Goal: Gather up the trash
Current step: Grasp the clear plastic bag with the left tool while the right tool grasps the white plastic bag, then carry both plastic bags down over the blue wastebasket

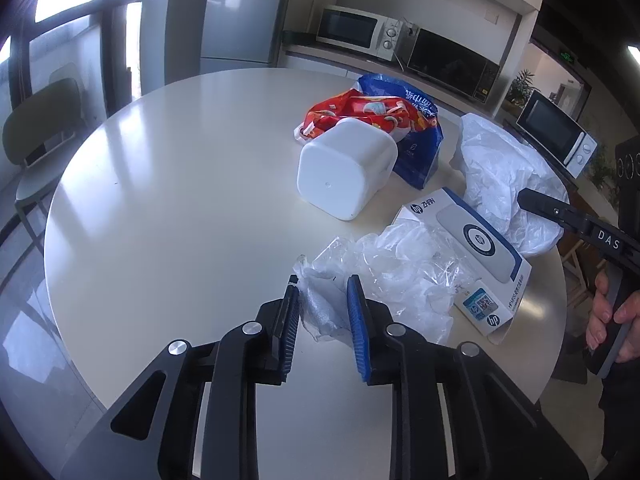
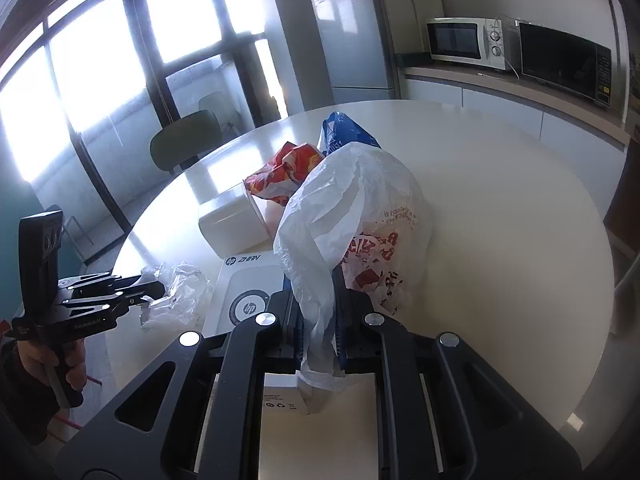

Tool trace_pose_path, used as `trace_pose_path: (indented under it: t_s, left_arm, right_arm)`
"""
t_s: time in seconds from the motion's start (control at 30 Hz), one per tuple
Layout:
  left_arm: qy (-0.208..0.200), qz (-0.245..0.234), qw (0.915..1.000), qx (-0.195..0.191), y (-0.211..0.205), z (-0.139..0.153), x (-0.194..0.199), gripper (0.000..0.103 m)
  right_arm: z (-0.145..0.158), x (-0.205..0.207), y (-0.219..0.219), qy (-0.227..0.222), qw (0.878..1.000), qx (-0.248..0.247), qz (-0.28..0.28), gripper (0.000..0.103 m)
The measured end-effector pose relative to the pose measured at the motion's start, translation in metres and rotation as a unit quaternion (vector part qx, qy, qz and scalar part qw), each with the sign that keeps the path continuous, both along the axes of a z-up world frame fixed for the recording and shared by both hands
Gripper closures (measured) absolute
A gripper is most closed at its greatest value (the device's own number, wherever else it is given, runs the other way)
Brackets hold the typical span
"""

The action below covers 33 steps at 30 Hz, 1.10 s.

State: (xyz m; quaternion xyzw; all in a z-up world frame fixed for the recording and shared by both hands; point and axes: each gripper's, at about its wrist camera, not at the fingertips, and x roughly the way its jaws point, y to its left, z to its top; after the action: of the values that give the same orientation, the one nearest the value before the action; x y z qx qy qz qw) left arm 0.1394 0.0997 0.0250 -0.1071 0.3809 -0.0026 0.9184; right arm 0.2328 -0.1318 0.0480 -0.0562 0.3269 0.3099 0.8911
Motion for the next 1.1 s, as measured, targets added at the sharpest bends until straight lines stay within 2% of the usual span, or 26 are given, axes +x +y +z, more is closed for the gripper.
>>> trace_pose_path:
  t_s: [0.5,0.77,0.97,1.1]
  left_arm:
    - [-0.022,-0.001,0.9995,0.021,-0.007,0.013,-0.012,0.085]
    - [-0.039,0.005,0.9989,0.024,-0.006,0.027,-0.024,0.085]
    - [-0.044,0.005,0.9986,0.026,-0.008,0.035,-0.042,0.085]
    - [-0.053,0.004,0.9982,0.027,-0.01,0.042,-0.052,0.085]
  right_arm:
    - [0.023,-0.021,-0.014,-0.037,0.999,0.004,0.003,0.095]
    - [0.04,-0.049,-0.023,-0.055,0.998,0.014,0.024,0.096]
    - [0.049,-0.068,-0.029,-0.04,0.997,0.041,0.053,0.096]
    - [0.055,-0.086,-0.034,-0.039,0.996,0.041,0.064,0.096]
